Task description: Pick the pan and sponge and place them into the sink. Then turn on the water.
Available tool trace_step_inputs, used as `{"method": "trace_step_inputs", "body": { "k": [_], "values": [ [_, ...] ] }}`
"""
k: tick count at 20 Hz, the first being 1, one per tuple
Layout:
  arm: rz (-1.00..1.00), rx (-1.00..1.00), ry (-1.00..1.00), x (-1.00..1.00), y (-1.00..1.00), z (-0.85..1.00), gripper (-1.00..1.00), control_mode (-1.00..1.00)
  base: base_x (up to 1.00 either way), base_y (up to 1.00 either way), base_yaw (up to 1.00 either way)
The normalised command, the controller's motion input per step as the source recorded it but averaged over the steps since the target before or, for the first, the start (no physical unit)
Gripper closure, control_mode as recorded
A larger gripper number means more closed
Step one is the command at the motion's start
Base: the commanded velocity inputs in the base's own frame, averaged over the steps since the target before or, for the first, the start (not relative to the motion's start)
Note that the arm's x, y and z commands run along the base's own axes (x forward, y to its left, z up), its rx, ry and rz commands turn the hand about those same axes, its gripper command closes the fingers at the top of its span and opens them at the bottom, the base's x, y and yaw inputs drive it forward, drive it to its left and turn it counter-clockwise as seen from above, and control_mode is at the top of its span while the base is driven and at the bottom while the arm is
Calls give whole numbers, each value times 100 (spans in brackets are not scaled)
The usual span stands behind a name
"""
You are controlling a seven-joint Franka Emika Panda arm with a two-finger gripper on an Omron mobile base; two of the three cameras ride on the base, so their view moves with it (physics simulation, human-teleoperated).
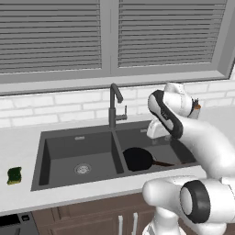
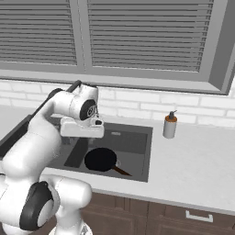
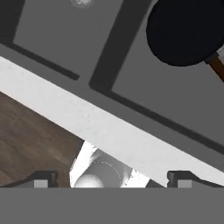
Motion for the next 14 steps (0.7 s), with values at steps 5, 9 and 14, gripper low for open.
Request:
{"method": "trace_step_inputs", "body": {
  "k": [5,9,14],
  "values": [
    [0,-2,2,-1,100,28,-100,-100,0,0,0],
    [0,-7,0,0,100,-1,-100,-100,0,0,0],
    [0,-14,0,1,100,-3,-100,-100,0,0,0]
  ]
}}
